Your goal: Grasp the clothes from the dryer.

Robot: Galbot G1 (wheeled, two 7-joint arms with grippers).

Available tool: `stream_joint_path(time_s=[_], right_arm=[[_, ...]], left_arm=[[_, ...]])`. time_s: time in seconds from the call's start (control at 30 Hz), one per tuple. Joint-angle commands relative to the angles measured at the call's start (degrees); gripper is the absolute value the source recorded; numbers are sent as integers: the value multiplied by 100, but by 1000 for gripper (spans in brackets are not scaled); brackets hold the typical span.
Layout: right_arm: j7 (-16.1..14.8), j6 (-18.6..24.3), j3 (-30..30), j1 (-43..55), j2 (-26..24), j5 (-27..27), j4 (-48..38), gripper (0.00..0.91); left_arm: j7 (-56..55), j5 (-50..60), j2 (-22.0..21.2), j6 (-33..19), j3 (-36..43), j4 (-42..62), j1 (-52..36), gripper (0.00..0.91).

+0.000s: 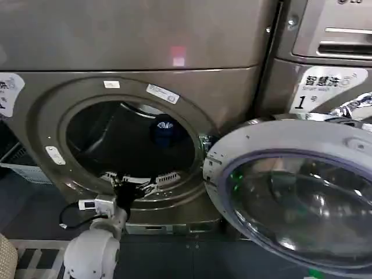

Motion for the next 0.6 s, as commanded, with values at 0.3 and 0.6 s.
stream_joint_path(time_s=[0.3,0.6], right_arm=[[-1,-12,19,-8,18,0,17,907],[8,-4,12,5,43,-7,-34,907]], left_arm=[[-127,-295,-2,281,-47,28,-36,907],[-66,-301,30,281,-38,31,-72,907]])
